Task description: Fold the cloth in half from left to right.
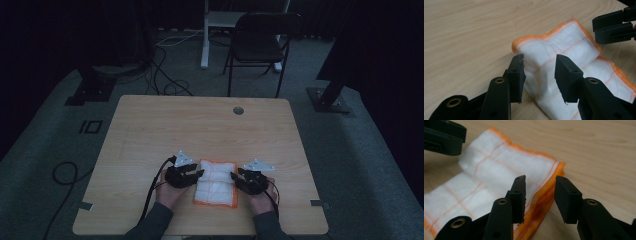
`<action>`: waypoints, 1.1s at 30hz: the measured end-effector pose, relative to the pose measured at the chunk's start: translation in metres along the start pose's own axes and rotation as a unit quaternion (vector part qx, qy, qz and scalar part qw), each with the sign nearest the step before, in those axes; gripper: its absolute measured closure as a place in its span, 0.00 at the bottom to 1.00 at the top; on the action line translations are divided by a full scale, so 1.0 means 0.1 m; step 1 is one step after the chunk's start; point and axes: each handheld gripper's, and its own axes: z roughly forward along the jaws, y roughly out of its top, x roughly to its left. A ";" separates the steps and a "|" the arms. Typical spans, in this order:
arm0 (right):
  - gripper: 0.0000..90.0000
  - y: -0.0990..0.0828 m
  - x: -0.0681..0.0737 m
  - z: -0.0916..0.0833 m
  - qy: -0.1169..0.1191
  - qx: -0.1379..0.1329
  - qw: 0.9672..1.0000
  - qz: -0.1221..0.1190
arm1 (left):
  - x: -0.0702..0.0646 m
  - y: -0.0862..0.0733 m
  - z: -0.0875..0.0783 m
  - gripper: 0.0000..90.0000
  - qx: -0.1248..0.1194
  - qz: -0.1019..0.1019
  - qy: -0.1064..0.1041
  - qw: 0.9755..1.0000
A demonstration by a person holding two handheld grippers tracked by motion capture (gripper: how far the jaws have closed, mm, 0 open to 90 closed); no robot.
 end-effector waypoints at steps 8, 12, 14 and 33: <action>0.60 0.18 -0.11 0.16 -0.006 0.007 0.999 0.035 | 0.07 0.16 0.16 0.61 0.004 -0.017 0.002 1.000; 0.56 0.21 -0.15 0.26 0.006 0.022 0.998 0.060 | 0.10 0.16 0.24 0.58 0.005 -0.028 -0.001 1.000; 0.56 0.20 -0.16 0.31 0.009 0.030 0.997 0.065 | 0.11 0.15 0.29 0.56 0.014 -0.033 -0.005 0.999; 0.62 0.18 -0.17 0.32 0.023 0.039 0.996 0.071 | 0.13 0.11 0.37 0.60 0.032 -0.041 -0.021 0.998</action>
